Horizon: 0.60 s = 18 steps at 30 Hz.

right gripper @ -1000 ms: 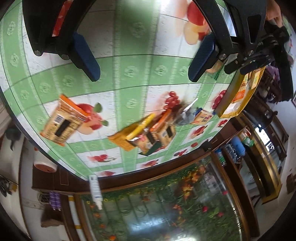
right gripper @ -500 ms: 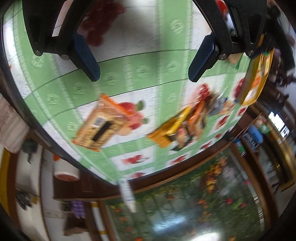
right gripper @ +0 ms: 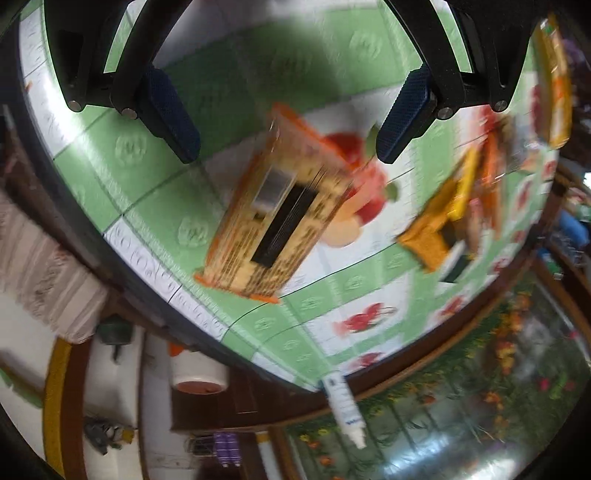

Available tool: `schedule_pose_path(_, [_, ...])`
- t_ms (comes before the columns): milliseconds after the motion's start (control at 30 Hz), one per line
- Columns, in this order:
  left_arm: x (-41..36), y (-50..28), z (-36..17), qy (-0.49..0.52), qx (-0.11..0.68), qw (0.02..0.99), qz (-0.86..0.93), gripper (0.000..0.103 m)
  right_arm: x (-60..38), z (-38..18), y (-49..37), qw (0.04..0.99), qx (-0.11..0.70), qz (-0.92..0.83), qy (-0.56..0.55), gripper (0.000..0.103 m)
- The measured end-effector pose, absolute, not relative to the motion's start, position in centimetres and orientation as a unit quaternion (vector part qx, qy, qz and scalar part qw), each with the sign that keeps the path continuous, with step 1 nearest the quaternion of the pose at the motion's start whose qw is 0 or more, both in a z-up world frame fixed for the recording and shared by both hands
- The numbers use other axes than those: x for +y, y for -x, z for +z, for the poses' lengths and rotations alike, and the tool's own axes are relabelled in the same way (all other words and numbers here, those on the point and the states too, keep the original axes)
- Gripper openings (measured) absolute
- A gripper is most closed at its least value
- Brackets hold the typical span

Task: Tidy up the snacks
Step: 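Grasp round black-labelled cracker pack with left tool while right tool approaches small black-labelled pack, then grasp small black-labelled pack with right tool and lift it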

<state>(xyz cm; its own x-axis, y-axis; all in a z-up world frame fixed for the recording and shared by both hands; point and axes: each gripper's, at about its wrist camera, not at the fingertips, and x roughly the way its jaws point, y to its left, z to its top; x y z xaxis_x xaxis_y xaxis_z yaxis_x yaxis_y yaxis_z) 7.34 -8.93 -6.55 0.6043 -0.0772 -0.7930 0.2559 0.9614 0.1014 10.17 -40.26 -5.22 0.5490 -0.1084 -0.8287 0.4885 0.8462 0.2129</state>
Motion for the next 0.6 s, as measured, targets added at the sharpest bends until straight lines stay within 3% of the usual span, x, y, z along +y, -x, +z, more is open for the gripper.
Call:
schedule_pose_path(167, [-8.7,-7.6,-6.7,-0.09,0.441,0.887,-0.097,0.103,-40.7,-5.5,-12.3,0.847,0.449,-0.199,-0.204,0.101])
schedule_pose_path(300, [-8.4,-7.9,-6.8,-0.078,0.449,0.885,-0.101,0.103,-39.4,-6.2,-14.0,0.848,0.47,-0.207,-0.131,0.101])
schedule_pose_path(367, [-8.3,-8.0,-6.8,-0.071,0.453,0.883,-0.102,0.103,-38.8,-6.3,-14.0,0.854,0.468,-0.2,-0.108,0.098])
schedule_pose_path(500, [-8.3,-8.0,-6.8,-0.069,0.454,0.882,-0.102,0.103,-38.1,-5.9,-13.8,0.862,0.465,-0.178,-0.093,0.077])
schedule_pose_path(600, [-8.2,-8.0,-6.8,-0.064,0.455,0.882,-0.102,0.103,-37.5,-5.7,-13.3,0.867,0.464,-0.161,-0.089,0.069])
